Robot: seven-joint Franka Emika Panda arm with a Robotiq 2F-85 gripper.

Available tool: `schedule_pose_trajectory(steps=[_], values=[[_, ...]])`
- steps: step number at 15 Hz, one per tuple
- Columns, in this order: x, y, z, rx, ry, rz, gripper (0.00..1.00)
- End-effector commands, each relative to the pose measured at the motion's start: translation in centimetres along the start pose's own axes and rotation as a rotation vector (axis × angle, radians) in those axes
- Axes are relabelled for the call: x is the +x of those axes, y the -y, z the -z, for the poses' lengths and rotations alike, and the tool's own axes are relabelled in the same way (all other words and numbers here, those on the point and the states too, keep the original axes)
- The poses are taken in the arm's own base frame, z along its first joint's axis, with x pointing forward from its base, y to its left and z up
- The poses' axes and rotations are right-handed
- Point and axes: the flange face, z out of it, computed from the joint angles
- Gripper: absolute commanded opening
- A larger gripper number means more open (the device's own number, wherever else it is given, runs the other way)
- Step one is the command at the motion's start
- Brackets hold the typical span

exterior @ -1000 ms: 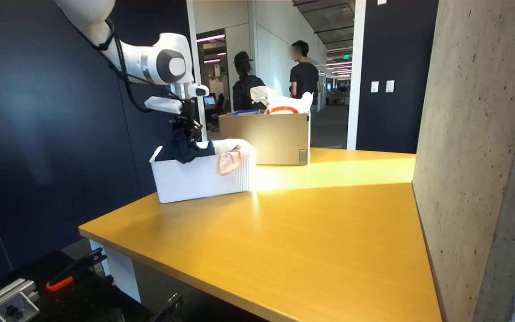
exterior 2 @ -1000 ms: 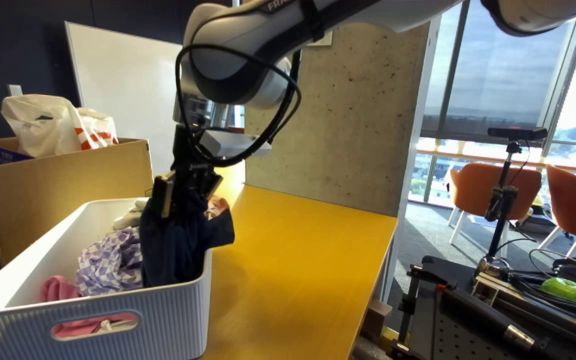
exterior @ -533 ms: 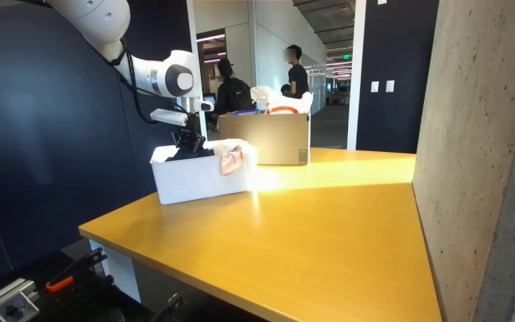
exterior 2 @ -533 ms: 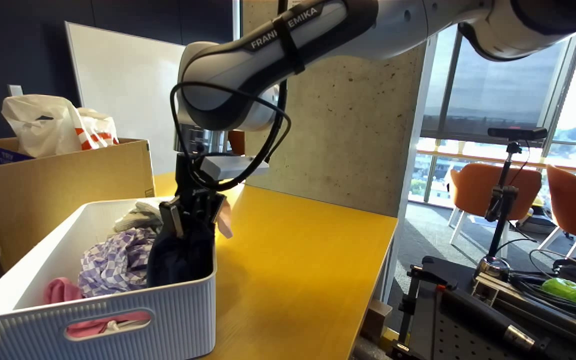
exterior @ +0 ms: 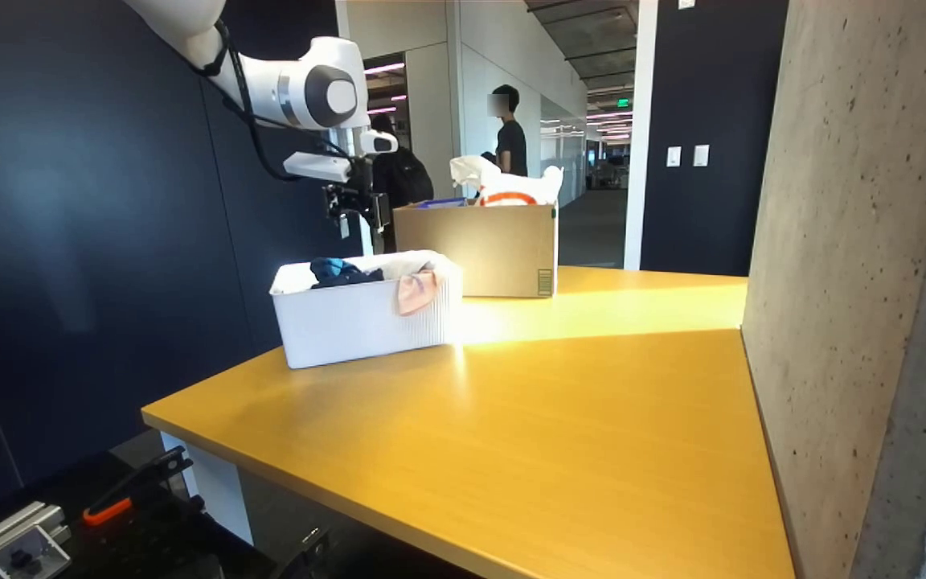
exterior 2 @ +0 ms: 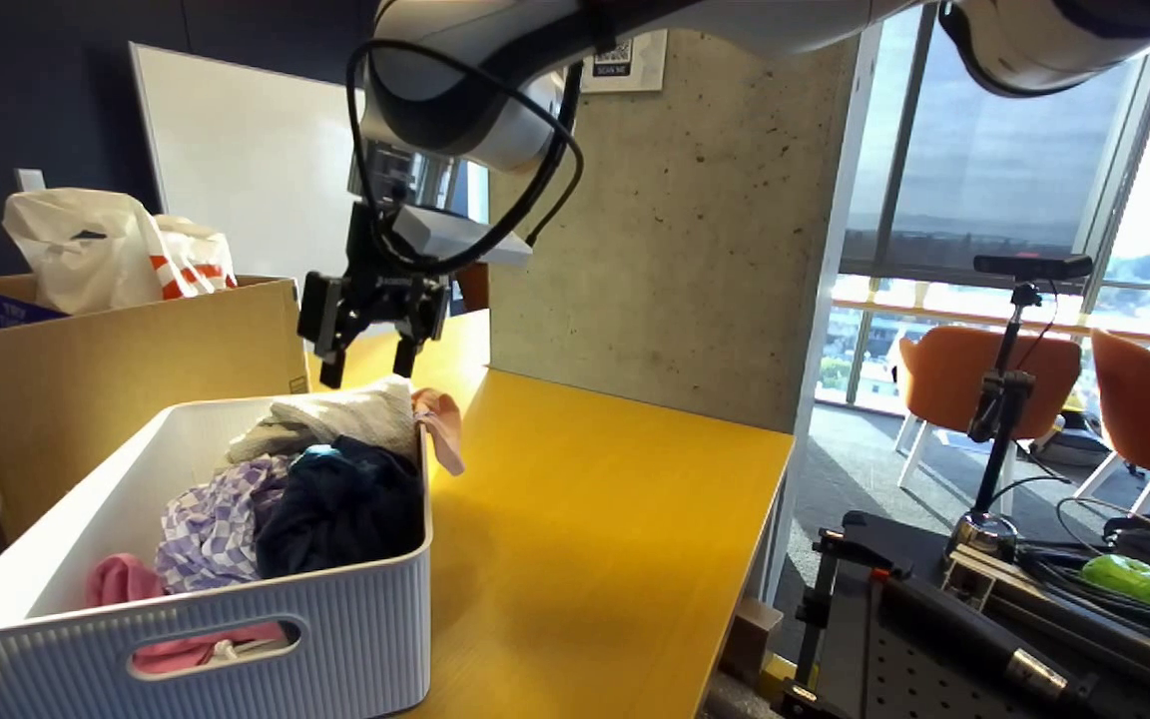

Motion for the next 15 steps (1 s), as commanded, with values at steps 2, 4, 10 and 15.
schedule_pose_trajectory(steps=[2,4,10,15], values=[[1.8,-6.4,5.1,0.068,-0.062,-0.130,1.00],[2.4,-9.0,5.0,0.107,-0.060,-0.179,1.00],[3.6,-14.0,1.0,0.172,-0.031,-0.261,1.00],[4.1,-14.4,-3.0,0.176,-0.001,-0.277,1.00]])
